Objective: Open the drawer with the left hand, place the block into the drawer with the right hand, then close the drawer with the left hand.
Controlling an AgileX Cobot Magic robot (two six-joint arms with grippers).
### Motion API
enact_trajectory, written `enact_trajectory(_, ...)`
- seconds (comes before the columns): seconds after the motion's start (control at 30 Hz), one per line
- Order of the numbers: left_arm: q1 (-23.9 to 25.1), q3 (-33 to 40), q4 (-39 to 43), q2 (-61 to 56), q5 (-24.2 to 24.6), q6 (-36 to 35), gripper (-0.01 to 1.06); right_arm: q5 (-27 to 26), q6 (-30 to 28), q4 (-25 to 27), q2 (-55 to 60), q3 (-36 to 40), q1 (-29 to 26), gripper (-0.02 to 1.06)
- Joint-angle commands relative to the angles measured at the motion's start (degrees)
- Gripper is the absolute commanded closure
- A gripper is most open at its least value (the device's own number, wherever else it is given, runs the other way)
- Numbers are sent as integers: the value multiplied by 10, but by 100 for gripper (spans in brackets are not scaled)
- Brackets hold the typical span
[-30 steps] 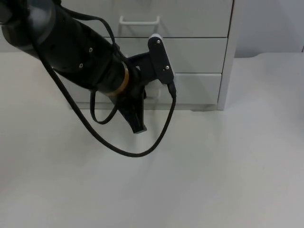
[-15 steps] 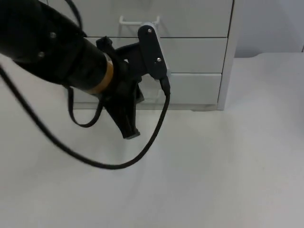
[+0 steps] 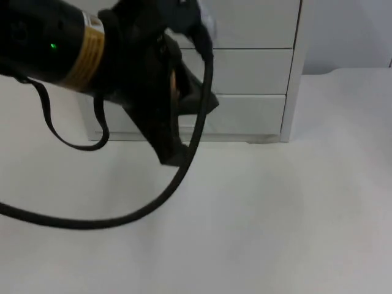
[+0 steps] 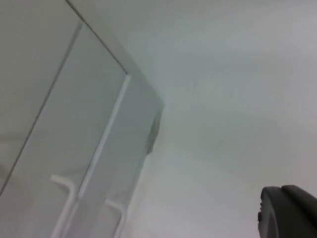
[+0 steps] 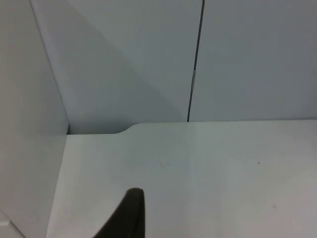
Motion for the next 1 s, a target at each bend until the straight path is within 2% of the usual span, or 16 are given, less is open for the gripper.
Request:
enact_trajectory(0.0, -4, 3, -10, -15, -11, -43, 105, -4, 1, 2, -4, 3, -1, 0)
enact_trajectory(0.1, -4, 3, -9, -43, -10, -84, 105, -4, 1, 2, -4, 3, -1, 0)
enact_trajectory(0.2, -4, 3, -17, -65, -3, -93, 105, -4, 1, 2, -4, 3, -1, 0)
enact_trajectory(0.3, -4, 3, -25, -98, 45, -100, 105, -4, 1, 2, -4, 3, -1, 0)
enact_trajectory(0.33, -4, 3, -25, -98, 45, -100, 105, -4, 1, 2, -4, 3, -1, 0)
enact_trajectory(0.4, -4, 3, -83, -120, 116, -101, 105, -4, 1, 2, -4, 3, -1, 0)
enact_trajectory(0.47, -4, 3, -162, -139, 208, -101, 105, -4, 1, 2, -4, 3, -1, 0)
enact_trajectory(0.5, -4, 3, -162, -139, 208, -101, 105, -4, 1, 2, -4, 3, -1, 0)
enact_trajectory(0.63, -2, 3, -217, -165, 336, -101, 105, -4, 0, 2, -4, 3, -1, -1)
enact_trajectory(0.7, -2, 3, -229, -177, 380, -101, 105, -4, 1, 2, -4, 3, -1, -1)
enact_trajectory(0.73, -2, 3, -229, -177, 380, -101, 105, -4, 1, 2, -4, 3, -1, -1)
enact_trajectory(0.77, -2, 3, -232, -188, 414, -112, 105, -4, 1, 5, -4, 3, -1, -1)
enact_trajectory(0.9, -2, 3, -214, -212, 480, -117, 105, -4, 1, 15, -4, 3, -1, -1)
enact_trajectory(0.97, -1, 3, -203, -219, 494, -117, 105, -4, 1, 15, -4, 3, -1, -1)
